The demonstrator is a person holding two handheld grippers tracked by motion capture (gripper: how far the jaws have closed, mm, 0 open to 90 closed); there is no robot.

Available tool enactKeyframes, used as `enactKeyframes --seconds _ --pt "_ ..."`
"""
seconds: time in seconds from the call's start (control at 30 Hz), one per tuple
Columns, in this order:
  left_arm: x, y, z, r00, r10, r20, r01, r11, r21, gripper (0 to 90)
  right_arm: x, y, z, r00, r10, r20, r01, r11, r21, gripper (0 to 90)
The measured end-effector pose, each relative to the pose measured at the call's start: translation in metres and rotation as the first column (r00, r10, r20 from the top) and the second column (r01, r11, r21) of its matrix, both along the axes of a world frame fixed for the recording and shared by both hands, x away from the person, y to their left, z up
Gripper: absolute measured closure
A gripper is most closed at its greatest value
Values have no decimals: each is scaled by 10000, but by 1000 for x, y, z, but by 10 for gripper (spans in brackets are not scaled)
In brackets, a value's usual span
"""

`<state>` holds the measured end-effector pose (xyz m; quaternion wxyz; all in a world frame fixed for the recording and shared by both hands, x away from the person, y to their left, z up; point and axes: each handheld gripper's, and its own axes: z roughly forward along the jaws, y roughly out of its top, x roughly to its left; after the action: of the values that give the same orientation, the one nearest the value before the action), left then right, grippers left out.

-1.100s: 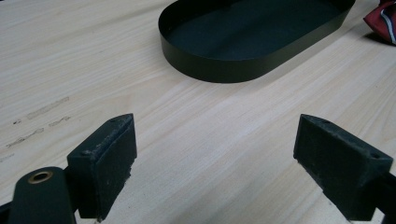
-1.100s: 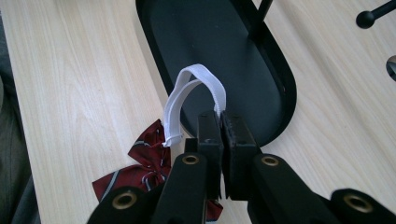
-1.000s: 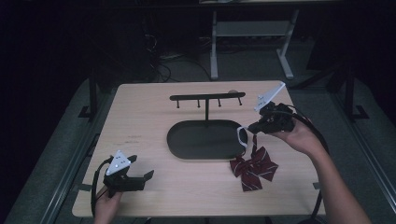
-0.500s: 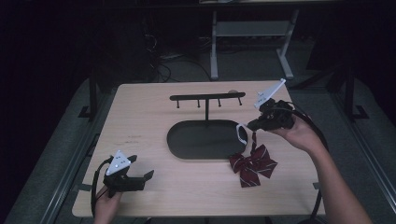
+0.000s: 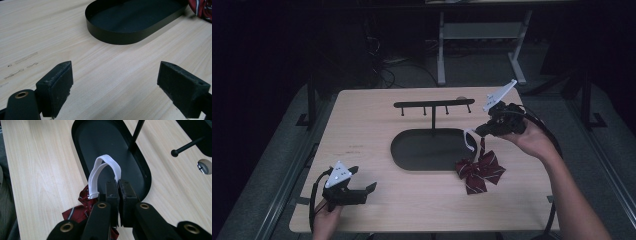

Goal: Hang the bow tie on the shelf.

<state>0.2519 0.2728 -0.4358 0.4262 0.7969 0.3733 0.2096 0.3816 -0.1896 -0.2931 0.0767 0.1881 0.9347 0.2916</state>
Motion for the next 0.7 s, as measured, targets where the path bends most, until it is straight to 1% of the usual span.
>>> enactKeyframes --seconds 0.37,0.5,0.7 --pt "0 0 0 10000 12 14 -12 10000 -13 130 5 1 7 9999 -106 -48 106 9999 23 870" --pt "0 0 0 10000 24 11 -24 10000 -24 130 8 1 8 10000 -50 -38 50 9999 93 870" --pt "-1 0 1 10000 28 11 -28 10000 -40 130 11 2 11 9999 -113 -7 113 9999 20 869"
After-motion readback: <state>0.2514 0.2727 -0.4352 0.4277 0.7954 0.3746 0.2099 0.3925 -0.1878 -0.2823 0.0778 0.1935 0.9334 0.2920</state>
